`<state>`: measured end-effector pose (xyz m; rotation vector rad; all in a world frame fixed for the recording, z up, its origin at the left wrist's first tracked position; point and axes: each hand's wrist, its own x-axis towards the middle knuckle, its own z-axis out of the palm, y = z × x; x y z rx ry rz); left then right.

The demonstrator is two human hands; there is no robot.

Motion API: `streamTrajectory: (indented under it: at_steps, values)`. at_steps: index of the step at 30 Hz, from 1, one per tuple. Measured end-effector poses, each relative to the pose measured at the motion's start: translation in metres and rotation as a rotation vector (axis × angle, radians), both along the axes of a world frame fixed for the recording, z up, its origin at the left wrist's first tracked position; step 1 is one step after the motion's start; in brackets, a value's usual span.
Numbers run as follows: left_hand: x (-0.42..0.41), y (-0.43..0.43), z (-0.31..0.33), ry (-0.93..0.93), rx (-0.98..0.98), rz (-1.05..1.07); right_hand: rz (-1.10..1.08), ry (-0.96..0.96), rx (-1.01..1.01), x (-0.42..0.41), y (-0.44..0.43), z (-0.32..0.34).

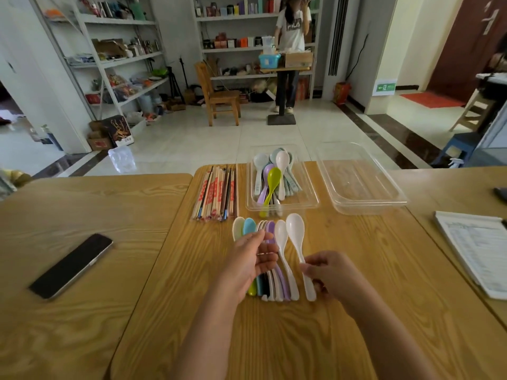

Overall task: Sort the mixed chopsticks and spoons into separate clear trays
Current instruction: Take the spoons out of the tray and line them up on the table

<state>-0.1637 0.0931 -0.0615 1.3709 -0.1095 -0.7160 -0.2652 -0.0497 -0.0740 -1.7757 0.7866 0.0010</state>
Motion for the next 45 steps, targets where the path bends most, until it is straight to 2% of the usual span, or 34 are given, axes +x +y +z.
streamTrajectory:
  at_steps: [12, 18, 23, 35, 41, 45]
  values:
    - [-0.007, 0.000, 0.000, 0.006, 0.056, 0.001, 0.097, 0.030, -0.336, 0.024, 0.004, -0.016]
    - [-0.004, 0.000, -0.003, 0.001, 0.045, -0.004, 0.122, 0.040, -0.374, 0.032, 0.005, -0.017]
    - [0.000, -0.001, -0.003, 0.001, 0.039, -0.013, 0.108, 0.019, -0.314, 0.032, -0.001, -0.017]
    - [0.016, -0.005, 0.000, -0.030, 0.043, -0.012, 0.084, -0.035, -0.321, 0.041, -0.014, -0.004]
    - [0.050, -0.015, 0.025, -0.117, 0.019, -0.006, 0.126, -0.178, -0.385, 0.084, -0.026, 0.047]
    - [0.074, -0.028, 0.034, -0.111, 0.011, 0.028, 0.072, -0.108, -0.422, 0.141, -0.044, 0.059]
